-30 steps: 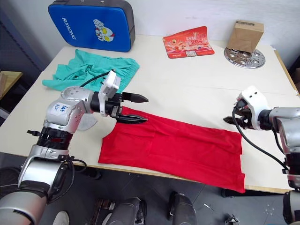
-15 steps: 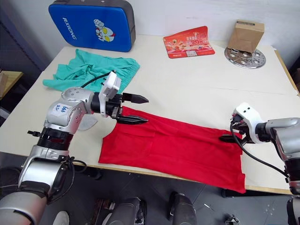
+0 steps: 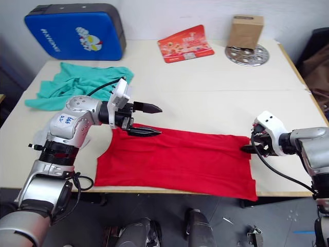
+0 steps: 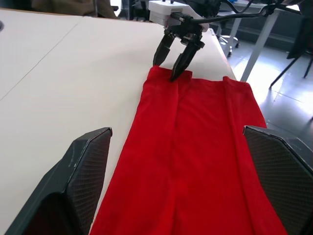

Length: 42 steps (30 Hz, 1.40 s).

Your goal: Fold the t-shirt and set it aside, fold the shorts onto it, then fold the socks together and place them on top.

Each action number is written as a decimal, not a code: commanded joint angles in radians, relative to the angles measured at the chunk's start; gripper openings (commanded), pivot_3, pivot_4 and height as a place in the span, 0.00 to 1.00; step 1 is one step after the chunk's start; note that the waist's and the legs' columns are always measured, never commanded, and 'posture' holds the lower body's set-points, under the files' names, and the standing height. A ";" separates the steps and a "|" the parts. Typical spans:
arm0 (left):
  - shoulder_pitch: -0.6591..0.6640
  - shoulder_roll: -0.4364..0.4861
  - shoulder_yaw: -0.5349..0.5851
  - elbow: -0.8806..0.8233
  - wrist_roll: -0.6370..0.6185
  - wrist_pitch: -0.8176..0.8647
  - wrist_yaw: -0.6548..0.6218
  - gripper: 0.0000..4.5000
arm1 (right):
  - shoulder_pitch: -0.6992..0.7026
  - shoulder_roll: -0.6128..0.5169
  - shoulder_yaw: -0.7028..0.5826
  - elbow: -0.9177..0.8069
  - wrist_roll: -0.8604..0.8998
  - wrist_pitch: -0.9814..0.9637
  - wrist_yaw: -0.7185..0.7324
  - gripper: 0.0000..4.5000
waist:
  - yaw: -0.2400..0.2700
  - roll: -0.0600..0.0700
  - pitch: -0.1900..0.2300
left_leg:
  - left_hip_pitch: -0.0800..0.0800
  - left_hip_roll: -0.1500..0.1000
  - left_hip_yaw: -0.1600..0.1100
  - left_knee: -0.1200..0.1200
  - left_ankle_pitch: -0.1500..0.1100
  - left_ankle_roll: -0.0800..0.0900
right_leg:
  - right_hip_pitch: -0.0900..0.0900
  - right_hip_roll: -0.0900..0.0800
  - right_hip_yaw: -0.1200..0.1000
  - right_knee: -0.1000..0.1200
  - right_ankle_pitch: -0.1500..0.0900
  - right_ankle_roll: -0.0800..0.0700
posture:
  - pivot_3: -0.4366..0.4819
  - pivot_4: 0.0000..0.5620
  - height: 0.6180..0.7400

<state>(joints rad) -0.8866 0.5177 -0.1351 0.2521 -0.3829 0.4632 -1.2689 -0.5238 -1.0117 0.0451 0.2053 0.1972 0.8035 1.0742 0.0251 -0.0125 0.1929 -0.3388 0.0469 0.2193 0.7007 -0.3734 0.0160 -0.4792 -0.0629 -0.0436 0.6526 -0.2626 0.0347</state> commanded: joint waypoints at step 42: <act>-0.006 0.010 0.023 -0.041 -0.008 -0.007 0.014 1.00 | -0.134 0.198 0.068 0.015 0.049 0.077 -0.083 0.38 | -0.058 -0.003 -0.003 | 0.000 0.001 -0.019 -0.001 -0.003 -0.002 | 0.000 0.008 -0.007 0.003 -0.002 -0.003 | 0.48 0.27 1.00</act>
<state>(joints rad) -0.8848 0.5193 -0.1343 0.2477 -0.3803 0.4577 -1.2532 -0.6715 -0.8316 0.0935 0.2399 0.2392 0.8766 0.9837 -0.0332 -0.0156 0.1901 -0.3381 0.0485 0.2008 0.6996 -0.3766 0.0135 -0.4793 -0.0542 -0.0506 0.6552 -0.2644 0.0319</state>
